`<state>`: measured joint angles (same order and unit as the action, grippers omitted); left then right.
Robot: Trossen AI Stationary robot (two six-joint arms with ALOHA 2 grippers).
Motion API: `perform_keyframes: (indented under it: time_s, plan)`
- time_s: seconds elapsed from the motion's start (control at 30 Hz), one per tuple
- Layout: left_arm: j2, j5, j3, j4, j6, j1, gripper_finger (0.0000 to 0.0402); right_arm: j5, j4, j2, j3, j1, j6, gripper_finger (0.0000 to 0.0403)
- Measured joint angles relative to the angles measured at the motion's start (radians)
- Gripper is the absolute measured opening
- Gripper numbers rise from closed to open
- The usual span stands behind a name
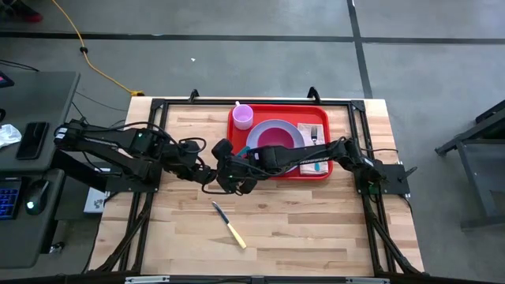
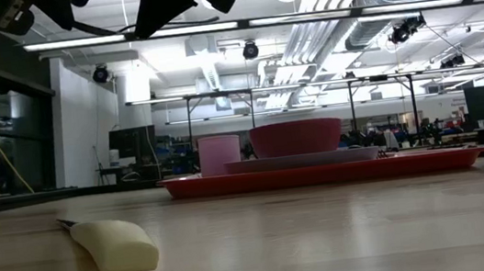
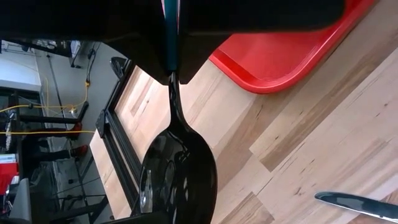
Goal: Set up tray
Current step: Put the blue spoon on top of the napkin to the right of the purple plate in the red tray
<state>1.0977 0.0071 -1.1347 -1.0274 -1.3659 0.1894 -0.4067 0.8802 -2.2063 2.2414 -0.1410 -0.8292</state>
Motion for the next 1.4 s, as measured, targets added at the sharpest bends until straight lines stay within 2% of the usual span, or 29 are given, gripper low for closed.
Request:
perform_keyframes:
  time_s: [0.77,1.13,1.4]
  plan:
    - [0.001,-0.031,0.001,0.006,-0.001,0.000,0.0013,0.019,0.012,0.001,0.001,0.000,0.021,0.0001]
    - [0.001,-0.048,0.002,0.008,-0.004,0.000,0.0067,0.012,0.010,0.002,0.003,0.001,0.030,0.0000]
    - [0.001,-0.048,0.002,0.007,-0.003,0.000,0.0073,0.012,0.024,0.003,0.003,0.001,0.045,0.0000]
